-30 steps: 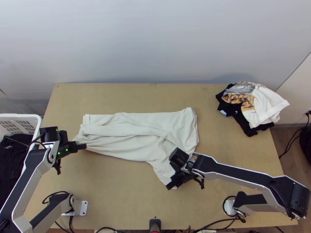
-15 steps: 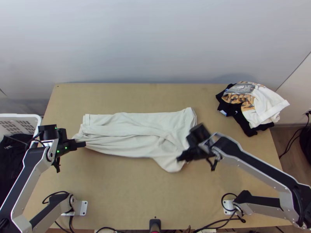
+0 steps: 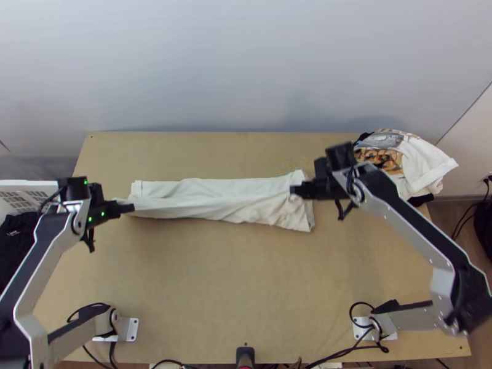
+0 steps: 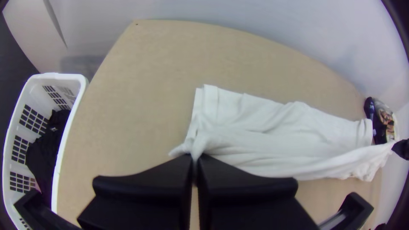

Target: Fold the t-shirt

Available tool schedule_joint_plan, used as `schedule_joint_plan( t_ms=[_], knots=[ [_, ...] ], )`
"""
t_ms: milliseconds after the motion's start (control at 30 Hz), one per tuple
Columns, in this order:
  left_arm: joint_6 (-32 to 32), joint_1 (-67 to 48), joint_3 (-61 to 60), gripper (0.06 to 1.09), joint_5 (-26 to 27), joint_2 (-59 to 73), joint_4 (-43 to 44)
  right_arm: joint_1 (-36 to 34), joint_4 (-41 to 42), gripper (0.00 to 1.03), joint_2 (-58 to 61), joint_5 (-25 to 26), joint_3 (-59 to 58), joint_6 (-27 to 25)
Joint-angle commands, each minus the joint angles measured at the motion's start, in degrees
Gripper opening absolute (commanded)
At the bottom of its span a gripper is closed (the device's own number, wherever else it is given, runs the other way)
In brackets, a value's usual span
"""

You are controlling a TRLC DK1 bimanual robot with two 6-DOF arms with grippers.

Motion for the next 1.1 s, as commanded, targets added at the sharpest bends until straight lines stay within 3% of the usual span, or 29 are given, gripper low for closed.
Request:
schedule_joint_plan(
  t_ms=[0,367,733,833,967,1067],
  knots=[
    [-2.12,-0.62,7.24,0.10,0.02,11.27,3.34,-3.77,0.35,0.03,9.18,0.19,9.19,-0.27],
    [-3.70,-1.33,22.27,0.10,-0.07,27.71,8.27,-4.83,0.62,0.03,17.00,0.81,14.37,-0.80],
    [-3.61,-3.61,23.58,0.11,-2.01,36.41,10.64,-5.53,1.23,0.03,21.57,2.65,13.14,-2.03],
    [-3.79,-3.61,23.41,0.35,-2.09,37.91,10.73,-5.53,1.67,0.03,22.45,2.83,13.05,-2.21],
    [-4.05,-3.79,22.88,0.57,-2.18,38.43,10.11,-5.53,2.55,0.07,23.77,2.92,12.79,-2.12],
    [-4.05,-3.88,23.06,0.74,-2.27,37.73,7.65,-5.44,2.55,0.33,23.85,5.29,12.62,-1.77]
  ],
)
